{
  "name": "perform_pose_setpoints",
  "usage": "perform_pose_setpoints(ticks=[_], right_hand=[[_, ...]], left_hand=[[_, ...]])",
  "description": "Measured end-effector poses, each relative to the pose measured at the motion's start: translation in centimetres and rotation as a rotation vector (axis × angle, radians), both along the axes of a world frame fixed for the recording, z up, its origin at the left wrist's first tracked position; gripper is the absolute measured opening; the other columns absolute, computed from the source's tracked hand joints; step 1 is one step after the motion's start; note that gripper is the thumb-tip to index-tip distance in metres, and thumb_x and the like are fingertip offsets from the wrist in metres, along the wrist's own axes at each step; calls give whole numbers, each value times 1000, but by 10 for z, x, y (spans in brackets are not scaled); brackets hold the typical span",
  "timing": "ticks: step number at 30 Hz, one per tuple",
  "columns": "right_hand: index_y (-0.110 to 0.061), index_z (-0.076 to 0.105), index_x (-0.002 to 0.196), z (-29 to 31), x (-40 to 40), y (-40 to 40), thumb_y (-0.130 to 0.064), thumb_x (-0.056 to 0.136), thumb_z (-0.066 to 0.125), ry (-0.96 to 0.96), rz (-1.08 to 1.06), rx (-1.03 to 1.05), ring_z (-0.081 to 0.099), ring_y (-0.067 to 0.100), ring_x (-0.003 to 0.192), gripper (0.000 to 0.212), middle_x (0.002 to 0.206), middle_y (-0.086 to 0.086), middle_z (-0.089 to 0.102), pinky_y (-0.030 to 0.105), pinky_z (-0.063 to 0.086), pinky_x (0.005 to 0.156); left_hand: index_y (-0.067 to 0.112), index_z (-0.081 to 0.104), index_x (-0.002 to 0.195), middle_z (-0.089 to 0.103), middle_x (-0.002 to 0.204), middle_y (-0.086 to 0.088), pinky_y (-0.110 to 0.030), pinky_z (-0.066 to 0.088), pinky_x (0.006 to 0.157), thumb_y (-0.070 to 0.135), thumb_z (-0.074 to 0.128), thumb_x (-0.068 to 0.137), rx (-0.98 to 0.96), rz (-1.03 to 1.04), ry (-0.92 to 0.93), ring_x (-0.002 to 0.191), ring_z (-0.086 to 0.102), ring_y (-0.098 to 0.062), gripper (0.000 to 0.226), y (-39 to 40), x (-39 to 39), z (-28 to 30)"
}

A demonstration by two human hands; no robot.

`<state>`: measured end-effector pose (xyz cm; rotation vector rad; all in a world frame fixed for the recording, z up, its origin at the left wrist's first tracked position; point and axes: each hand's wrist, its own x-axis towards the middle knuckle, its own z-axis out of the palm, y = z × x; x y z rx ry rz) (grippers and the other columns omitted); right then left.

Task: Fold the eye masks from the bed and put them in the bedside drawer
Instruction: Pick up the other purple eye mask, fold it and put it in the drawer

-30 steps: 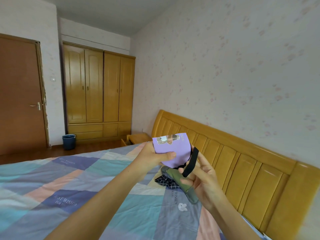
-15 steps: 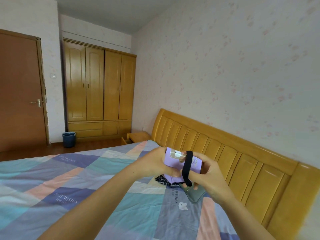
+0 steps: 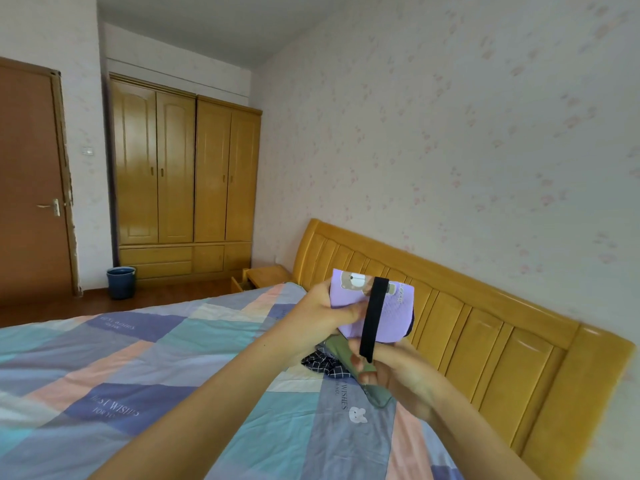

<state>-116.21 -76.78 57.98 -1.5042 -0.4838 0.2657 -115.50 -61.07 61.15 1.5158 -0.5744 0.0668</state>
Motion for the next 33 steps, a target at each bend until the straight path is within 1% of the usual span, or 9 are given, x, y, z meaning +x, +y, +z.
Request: perform_pose_setpoints(ticks=[4,7,11,15,17,21,25,30,33], right_hand=[[-14,60,69,4,-3,3,-15,73,68,22,-43,62,46,14,55,9,59,1,48,22,39,49],[-16,59,62,10,-6,3,-13,71,68,-6,-59,39,46,16,53,13,56,2,47,23,38,50],[-19,60,56,10,-8,2,-15,72,65,-18,-18,-58,48,17,56,17,56,3,50,24,40,55],[-13,67,77,1,-8,1,-21,76,66,-34,-4,-12,59,16,67,8,71,7,61,27,48,63],[-10,65,102,-2,-8,0,-27,73,69,-54,-70,134,65,20,80,34,93,11,67,30,53,67],[-16,48,124,7,-15,-1,-4,79,70,-373,-313,251,65,9,83,51,113,-12,62,24,55,68],[-22,51,125,18,-18,-2,1,79,71,-769,-310,-37,55,15,118,55,137,-12,47,27,52,86],[-16,67,111,19,-9,5,-2,80,73,-816,-271,-151,46,16,130,35,135,-10,51,38,47,100],[-16,70,108,18,-4,9,-1,77,75,-791,-286,-122,46,14,129,35,131,-12,56,42,46,102]], left_hand=[[8,63,113,70,101,-11,-32,56,68,13,62,86,-126,-80,98,90,66,-26,27,-2,-3,2],[12,60,111,70,100,-5,-31,56,69,16,66,73,-277,-84,146,89,67,-19,38,0,-2,7],[21,64,109,73,96,1,-31,53,82,15,80,67,-210,32,57,91,68,-15,45,-3,-5,12],[19,66,95,72,80,2,-24,52,72,4,78,71,-273,120,68,78,67,-12,30,-6,-5,11],[20,65,91,69,83,-1,-26,52,74,3,76,73,-328,174,82,80,66,-14,27,-5,-3,10],[20,63,89,67,83,2,-23,50,72,4,74,75,-355,282,128,79,64,-11,24,-2,0,8],[20,62,92,64,86,4,-23,46,74,8,73,77,-343,317,154,82,61,-9,22,-4,1,6],[23,62,97,67,99,-1,-32,47,84,18,71,81,-355,271,218,99,63,-16,19,-2,0,5],[21,62,99,68,100,0,-23,51,72,21,68,84,-307,254,222,94,64,-11,17,2,0,8]])
